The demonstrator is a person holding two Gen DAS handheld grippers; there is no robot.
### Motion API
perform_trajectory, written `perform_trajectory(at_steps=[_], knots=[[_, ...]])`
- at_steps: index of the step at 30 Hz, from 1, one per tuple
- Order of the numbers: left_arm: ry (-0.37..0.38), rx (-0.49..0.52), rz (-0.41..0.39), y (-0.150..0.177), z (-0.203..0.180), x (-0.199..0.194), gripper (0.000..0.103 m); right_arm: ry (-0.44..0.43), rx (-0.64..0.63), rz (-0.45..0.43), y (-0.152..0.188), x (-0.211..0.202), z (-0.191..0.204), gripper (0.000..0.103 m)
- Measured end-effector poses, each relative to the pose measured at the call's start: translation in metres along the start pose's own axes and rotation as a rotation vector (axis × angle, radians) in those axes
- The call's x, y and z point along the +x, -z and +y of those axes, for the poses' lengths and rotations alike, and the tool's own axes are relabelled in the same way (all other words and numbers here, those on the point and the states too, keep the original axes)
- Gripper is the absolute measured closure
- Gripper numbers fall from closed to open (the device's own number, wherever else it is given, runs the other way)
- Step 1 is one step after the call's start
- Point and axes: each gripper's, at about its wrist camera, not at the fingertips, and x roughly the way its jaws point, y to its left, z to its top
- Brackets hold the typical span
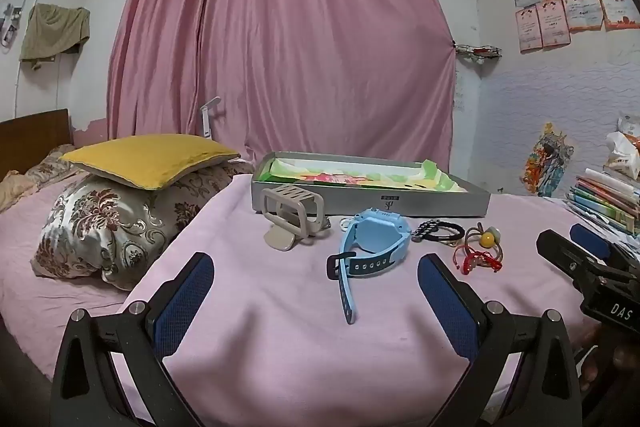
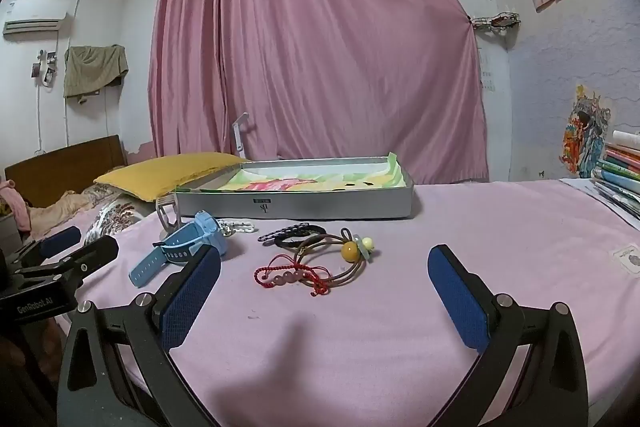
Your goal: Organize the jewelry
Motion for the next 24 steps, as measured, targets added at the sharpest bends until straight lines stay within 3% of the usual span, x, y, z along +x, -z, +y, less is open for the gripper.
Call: perform_trajectory(at_steps=[24], knots=[[-0.009, 0.002, 0.002, 0.0049, 0.0063, 0.0018, 0.001, -0.002, 0.021, 0.007, 0.0004, 0.0022, -0.0018, 0.001]])
